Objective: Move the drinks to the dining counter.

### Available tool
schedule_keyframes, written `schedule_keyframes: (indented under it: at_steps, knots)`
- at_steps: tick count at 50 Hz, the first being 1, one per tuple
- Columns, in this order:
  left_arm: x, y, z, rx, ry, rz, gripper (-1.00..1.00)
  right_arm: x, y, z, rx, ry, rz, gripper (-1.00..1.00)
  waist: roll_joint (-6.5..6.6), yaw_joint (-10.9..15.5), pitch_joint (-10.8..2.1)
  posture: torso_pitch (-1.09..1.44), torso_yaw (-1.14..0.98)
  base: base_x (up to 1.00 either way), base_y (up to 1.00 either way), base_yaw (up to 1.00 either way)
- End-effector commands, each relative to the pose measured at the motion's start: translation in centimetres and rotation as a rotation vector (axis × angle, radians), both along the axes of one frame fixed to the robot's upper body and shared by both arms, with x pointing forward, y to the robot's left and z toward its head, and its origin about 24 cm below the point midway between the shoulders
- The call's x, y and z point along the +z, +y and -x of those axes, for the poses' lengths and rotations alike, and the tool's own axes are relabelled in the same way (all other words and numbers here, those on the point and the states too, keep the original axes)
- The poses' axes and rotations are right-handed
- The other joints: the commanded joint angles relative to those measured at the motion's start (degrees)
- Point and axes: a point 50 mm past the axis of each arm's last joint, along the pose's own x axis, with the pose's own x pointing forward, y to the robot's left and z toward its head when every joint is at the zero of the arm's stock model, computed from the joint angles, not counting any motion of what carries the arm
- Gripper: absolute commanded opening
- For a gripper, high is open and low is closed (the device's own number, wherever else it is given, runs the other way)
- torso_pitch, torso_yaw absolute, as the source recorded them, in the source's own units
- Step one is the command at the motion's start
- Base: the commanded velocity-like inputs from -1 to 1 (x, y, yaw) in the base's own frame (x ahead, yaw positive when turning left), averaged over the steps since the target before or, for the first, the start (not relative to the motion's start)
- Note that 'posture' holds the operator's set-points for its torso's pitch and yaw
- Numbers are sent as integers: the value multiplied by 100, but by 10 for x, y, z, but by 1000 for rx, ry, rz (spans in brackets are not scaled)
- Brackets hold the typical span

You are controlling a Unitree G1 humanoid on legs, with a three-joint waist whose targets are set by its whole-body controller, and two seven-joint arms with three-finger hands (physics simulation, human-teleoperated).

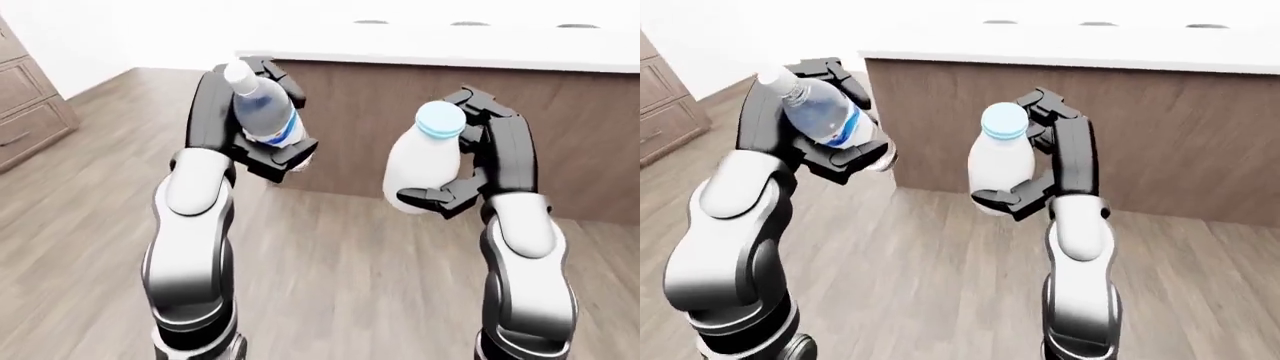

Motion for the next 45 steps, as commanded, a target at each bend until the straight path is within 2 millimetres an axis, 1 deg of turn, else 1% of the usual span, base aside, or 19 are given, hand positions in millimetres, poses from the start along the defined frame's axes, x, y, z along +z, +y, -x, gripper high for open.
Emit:
schedule_keyframes:
  at_steps: [1, 3, 4, 6, 8, 14, 17, 18, 19, 20, 23, 29, 32, 33, 34, 35, 41, 43, 45]
  knots:
    - [18, -3, 4, -14, -82, -4, -100, 19, -1, 5, -11, -88, 14, -100, -19, 13, -63, 0, 0, 74, 0, 0]
    - [24, -4, 6, -23, -84, -7, -100, 26, -1, 7, -14, -99, 16, -100, -220, 51, -119, 0, 0, 86, 0, 0]
    - [25, -5, 6, -25, -85, -10, -100, 29, 0, 9, -15, -105, 19, -100, -431, 16, -178, 0, 0, 92, 0, 0]
    - [27, -5, 6, -26, -88, -18, -100, 32, -1, 10, -17, -113, 22, -100, -327, 67, -56, 0, 0, 92, 0, 0]
    - [29, -5, 7, -26, -91, -22, -100, 36, -1, 11, -17, -119, 23, -100, -305, 13, -202, 0, 0, 91, 0, 0]
    - [36, -4, 10, -26, -103, -28, -100, 44, -1, 14, -16, -135, 31, -100, -77, -134, -256, 0, 0, 91, 0, 0]
    - [39, -3, 12, -23, -108, -28, -100, 45, -1, 15, -17, -137, 34, -100, 198, -176, -371, 0, 0, 91, 0, 0]
    - [39, -2, 12, -23, -109, -29, -100, 45, 0, 15, -16, -137, 36, -100, 368, -150, -310, 0, 0, 86, 0, 0]
    - [39, -2, 12, -22, -110, -30, -100, 46, -1, 15, -16, -137, 36, -100, 237, -128, -233, 0, 0, 81, 0, 0]
    - [40, -1, 12, -20, -110, -29, -100, 47, 0, 16, -16, -138, 36, -100, 344, -157, -42, 0, 0, 77, 0, 0]
    - [44, 0, 14, -21, -117, -28, -100, 51, 0, 17, -13, -143, 37, -100, 404, -52, -222, 0, 0, 77, 0, 0]
    - [49, -2, 15, -23, -125, -32, -100, 57, 1, 17, -8, -157, 43, -100, 237, 24, -245, 0, 0, 74, 0, 0]
    - [51, -1, 14, -20, -128, -34, -100, 58, 0, 18, -8, -161, 43, -100, -285, -29, -367, 0, 0, 64, 0, 0]
    - [52, -1, 15, -21, -129, -34, -100, 59, 1, 19, -7, -163, 45, -100, -155, -52, -106, 0, 0, 50, 0, 0]
    - [52, -2, 16, -22, -130, -35, -100, 60, 1, 20, -7, -164, 45, -100, -289, -56, -45, 0, 0, 44, 0, 0]
    - [53, -2, 16, -21, -131, -34, -100, 60, 1, 20, -9, -166, 45, -100, -261, -127, -207, 0, 0, 45, 0, 0]
    - [52, -1, 15, -21, -132, -36, -100, 62, 0, 22, -12, -175, 45, -100, -107, -137, -238, 0, 0, 36, 0, 0]
    - [51, -1, 15, -20, -131, -35, -100, 62, -1, 22, -16, -174, 42, -100, 48, -123, -279, 0, 0, 24, 0, 0]
    - [51, -1, 15, -20, -131, -36, -100, 61, -2, 23, -20, -173, 41, -100, 400, -93, -318, 0, 0, 25, 0, 0]
